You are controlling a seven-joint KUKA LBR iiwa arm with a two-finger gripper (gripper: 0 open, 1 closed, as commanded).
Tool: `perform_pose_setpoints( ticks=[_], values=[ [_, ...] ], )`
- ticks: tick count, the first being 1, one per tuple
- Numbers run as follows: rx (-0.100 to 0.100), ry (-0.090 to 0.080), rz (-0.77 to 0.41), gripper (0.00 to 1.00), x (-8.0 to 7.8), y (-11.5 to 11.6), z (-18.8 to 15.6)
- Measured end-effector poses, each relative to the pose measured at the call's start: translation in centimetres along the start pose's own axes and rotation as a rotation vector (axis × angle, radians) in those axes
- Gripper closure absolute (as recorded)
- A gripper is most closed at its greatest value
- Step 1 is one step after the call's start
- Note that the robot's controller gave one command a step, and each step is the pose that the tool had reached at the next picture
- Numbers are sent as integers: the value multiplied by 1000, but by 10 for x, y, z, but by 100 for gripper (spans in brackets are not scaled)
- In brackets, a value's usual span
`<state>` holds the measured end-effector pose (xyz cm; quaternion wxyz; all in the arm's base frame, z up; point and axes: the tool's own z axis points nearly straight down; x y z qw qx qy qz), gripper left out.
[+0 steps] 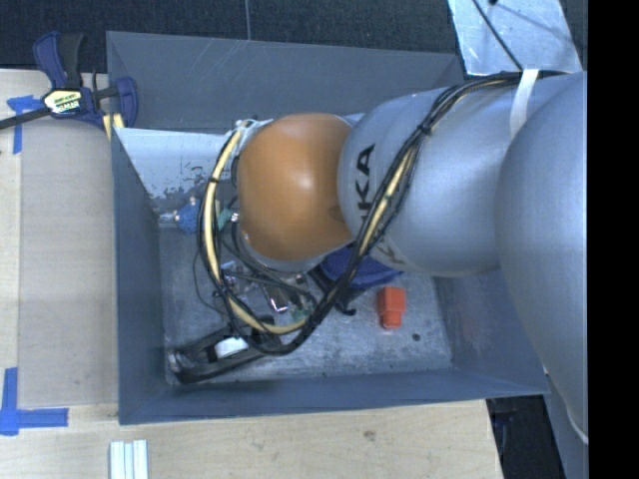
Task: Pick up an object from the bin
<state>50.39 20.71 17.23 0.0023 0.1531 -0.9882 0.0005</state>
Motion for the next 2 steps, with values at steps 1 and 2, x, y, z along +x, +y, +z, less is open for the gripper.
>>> perform_pose_setpoints(
  ticks=[1,2],
  values=[
    [-1,-8,-1,0,-2,0,-5],
    [-5,-2,-6,0,15,-4,84]
  ],
)
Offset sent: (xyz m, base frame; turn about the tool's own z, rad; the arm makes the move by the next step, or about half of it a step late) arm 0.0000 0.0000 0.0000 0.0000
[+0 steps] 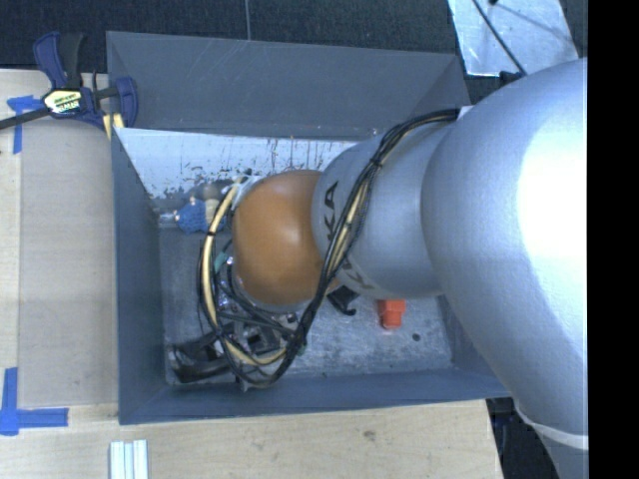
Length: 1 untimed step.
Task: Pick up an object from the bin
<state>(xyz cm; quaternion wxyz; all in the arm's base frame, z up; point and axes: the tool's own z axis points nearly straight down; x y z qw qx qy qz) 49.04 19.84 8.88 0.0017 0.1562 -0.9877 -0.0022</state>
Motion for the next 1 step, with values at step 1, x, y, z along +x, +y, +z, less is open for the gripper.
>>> perform_pose_setpoints(
  ticks=[1],
  values=[
    [-1,26,0,100,5,1,2]
  ],
)
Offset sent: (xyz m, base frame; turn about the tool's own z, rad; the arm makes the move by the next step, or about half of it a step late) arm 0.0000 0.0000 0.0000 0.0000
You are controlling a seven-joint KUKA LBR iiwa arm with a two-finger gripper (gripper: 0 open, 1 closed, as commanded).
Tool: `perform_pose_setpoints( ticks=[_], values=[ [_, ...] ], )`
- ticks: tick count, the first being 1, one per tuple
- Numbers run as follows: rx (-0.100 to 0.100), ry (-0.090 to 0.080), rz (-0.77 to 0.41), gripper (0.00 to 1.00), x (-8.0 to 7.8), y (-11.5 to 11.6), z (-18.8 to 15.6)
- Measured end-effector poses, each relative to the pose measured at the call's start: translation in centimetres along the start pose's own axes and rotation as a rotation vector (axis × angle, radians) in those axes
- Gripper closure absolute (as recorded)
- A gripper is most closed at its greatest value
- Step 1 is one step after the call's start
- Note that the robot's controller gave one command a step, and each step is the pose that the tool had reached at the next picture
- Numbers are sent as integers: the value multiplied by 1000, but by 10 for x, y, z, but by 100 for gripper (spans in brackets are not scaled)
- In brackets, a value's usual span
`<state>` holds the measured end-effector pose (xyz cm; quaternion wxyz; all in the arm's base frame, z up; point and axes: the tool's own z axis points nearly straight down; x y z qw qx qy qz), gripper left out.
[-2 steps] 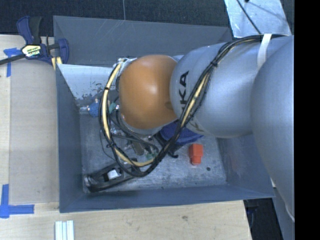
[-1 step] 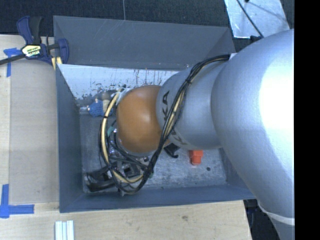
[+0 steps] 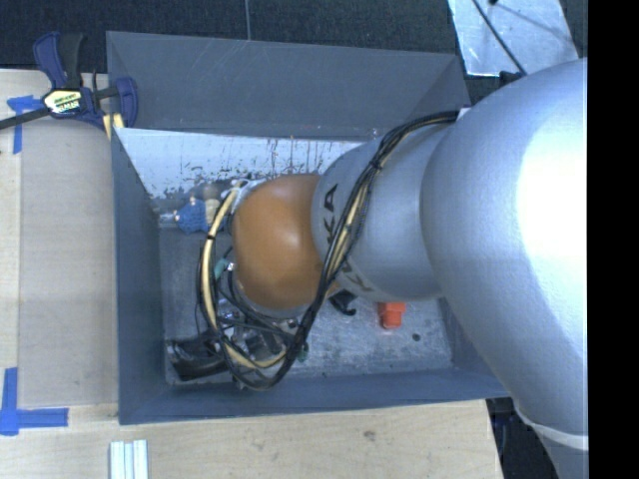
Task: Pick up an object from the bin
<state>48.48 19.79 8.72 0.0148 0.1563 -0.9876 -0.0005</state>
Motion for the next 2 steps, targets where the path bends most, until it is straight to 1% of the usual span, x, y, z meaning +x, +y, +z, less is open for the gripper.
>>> perform_pose_setpoints(
  ticks=[1,2],
  values=[
    [6,-33,-15,100,3,-8,-108],
    [6,-31,-14,100,0,-17,-156]
  ],
)
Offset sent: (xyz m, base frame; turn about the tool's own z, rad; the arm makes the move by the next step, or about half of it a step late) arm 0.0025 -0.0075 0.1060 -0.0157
